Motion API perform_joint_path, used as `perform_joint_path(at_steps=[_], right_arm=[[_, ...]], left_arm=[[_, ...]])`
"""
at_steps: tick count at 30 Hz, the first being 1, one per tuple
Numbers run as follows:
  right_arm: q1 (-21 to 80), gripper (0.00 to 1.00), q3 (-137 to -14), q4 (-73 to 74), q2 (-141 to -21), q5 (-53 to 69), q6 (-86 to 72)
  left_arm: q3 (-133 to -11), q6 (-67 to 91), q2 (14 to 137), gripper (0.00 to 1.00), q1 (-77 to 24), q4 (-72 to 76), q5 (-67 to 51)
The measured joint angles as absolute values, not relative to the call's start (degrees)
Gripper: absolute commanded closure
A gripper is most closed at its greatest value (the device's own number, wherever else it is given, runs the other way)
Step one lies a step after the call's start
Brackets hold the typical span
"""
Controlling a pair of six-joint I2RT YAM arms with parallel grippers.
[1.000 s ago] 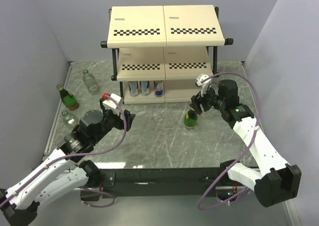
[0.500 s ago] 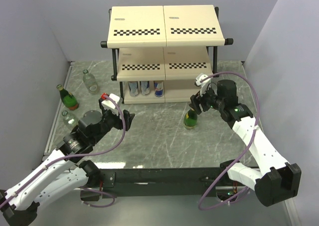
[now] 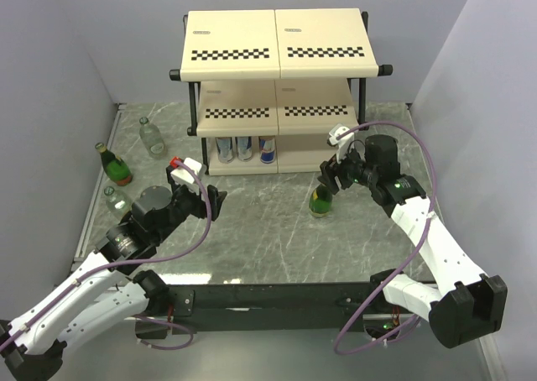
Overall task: Place and organize the beverage onto the shelf
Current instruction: Pick up the drink from the center of the board.
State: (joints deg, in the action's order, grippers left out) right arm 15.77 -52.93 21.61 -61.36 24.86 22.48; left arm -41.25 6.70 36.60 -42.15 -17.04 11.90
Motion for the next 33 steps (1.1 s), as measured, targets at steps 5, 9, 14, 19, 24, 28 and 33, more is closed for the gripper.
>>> perform_joint_path(at_steps=[5,9,14,19,24,28,33], right_arm=[[15.9,0.28,-52.9,22.0,-61.4,24.9,22.3],[15.9,0.30,-52.9,22.1,-61.4,25.0,22.1],[16.3,0.32,-52.9,22.9,-61.4,25.0,22.2],[16.9,0.34,-52.1,23.3,-61.4,25.0,22.2],[17.2,0.34,-51.9,23.7,-62.0,24.9,22.2],[17.3,0.35,-51.5,23.7,-62.2,24.9,22.1],[17.3,0.36,-51.0,23.8,-62.8,24.7,22.1]], left_arm=[[-41.3,6.7,36.6,0.17,-42.1,-17.0,11.9],[-41.3,6.7,36.6,0.17,-42.1,-17.0,11.9],[-41.3,6.7,36.6,0.17,-42.1,-17.1,11.9],[-41.3,6.7,36.6,0.17,-42.0,-17.1,11.9],[-41.3,6.7,36.6,0.17,-42.0,-17.1,11.9],[-41.3,6.7,36.6,0.17,-42.0,-17.0,11.9],[-41.3,6.7,36.6,0.17,-41.9,-17.1,11.9]])
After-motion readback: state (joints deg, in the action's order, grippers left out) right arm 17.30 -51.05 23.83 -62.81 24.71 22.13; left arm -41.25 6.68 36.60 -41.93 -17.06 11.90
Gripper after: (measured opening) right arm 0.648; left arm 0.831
